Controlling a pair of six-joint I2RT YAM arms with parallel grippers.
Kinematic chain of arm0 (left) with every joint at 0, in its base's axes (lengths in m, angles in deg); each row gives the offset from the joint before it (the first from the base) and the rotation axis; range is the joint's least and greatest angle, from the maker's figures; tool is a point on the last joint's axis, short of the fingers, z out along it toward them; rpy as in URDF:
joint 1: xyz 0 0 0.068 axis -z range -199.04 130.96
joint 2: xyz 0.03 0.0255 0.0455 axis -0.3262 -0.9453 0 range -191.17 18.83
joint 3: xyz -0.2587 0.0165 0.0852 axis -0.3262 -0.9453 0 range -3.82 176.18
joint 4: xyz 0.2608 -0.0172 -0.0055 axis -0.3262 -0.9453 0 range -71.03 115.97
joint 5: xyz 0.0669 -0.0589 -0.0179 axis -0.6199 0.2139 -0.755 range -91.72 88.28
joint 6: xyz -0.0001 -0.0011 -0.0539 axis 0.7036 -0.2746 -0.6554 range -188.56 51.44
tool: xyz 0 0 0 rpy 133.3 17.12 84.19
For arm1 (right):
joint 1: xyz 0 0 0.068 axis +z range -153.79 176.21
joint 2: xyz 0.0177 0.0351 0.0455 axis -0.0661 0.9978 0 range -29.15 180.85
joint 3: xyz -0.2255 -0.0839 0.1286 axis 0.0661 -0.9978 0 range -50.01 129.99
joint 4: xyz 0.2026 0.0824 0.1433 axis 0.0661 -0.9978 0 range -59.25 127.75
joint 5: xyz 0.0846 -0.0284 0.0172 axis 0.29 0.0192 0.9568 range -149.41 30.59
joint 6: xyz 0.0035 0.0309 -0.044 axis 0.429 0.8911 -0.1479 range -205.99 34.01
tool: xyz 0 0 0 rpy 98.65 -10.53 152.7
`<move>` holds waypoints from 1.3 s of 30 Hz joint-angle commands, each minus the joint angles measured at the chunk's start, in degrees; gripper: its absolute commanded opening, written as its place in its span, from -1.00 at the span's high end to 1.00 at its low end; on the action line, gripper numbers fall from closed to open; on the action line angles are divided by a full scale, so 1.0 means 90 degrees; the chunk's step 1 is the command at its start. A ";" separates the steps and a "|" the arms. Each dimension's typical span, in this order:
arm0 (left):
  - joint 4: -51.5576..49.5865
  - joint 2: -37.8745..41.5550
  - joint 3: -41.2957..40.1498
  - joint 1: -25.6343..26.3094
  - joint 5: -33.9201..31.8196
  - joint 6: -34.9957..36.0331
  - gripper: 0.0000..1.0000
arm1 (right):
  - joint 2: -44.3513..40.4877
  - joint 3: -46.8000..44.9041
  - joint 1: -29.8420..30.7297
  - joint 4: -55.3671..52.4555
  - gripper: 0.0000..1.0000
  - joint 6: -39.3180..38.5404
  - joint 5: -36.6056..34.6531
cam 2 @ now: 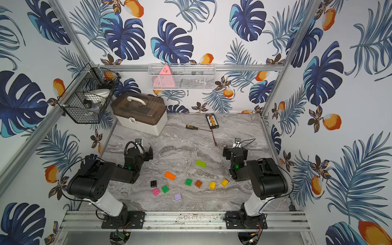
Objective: Assemble the number 1 with lego
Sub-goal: Move the lego brick at the center of the board.
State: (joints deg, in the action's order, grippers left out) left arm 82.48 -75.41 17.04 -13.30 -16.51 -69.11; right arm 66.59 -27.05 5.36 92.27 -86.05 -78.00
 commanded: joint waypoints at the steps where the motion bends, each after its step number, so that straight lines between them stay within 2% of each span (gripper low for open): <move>1: 0.0187 0.0021 -0.0023 0.0007 -0.0016 -0.0055 -0.98 | 0.0007 0.0030 -0.0004 0.0143 -1.00 -0.0033 0.0001; 18: 0.0251 0.0030 -0.0058 0.0021 -0.0087 -0.0041 -0.98 | 0.0000 0.0012 -0.0008 0.0180 -1.00 -0.0043 -0.0007; 23: 0.1186 0.0003 -0.0515 0.0209 -0.0752 -0.0084 -0.98 | -0.0006 -0.0021 -0.0007 0.0252 -1.00 -0.0062 -0.0007; 27: 0.1050 0.0011 -0.0450 0.0250 -0.0866 -0.0065 -0.98 | -0.0017 -0.0041 0.0009 0.0287 -1.00 -0.0071 -0.0015; 29: 0.1113 0.0086 -0.0490 0.0356 -0.1159 -0.0059 -0.98 | -0.0028 -0.0088 0.0045 0.0382 -1.00 -0.0100 -0.0067; 32: 0.1166 0.0285 -0.0594 0.0543 -0.1187 0.0103 -0.98 | -0.0026 -0.0317 0.0280 0.0937 -1.00 -0.0227 -0.0568; 33: 0.1260 0.0370 -0.0638 0.0592 -0.1400 0.0164 -0.98 | -0.0059 -0.0435 0.0329 0.1143 -1.00 -0.0226 -0.0694; 35: 0.0455 0.0907 -0.0370 0.1012 -0.2504 0.0300 -0.98 | -0.0214 -0.0554 0.0358 0.1253 -1.00 -0.0266 -0.0672; 37: -0.0359 0.1589 -0.0160 0.1125 -0.2348 0.0438 -0.98 | -0.0612 -0.0494 0.0535 0.0877 -1.00 -0.0305 -0.1231; 39: -0.1369 0.2276 0.0164 0.1258 -0.2905 -0.0126 -0.98 | -0.1321 -0.0206 0.0720 -0.0172 -1.00 -0.0518 -0.1265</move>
State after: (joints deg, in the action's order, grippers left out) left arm 80.80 -60.11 15.91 -3.07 -34.26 -67.06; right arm 59.31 -30.87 10.45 95.07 -88.34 -85.78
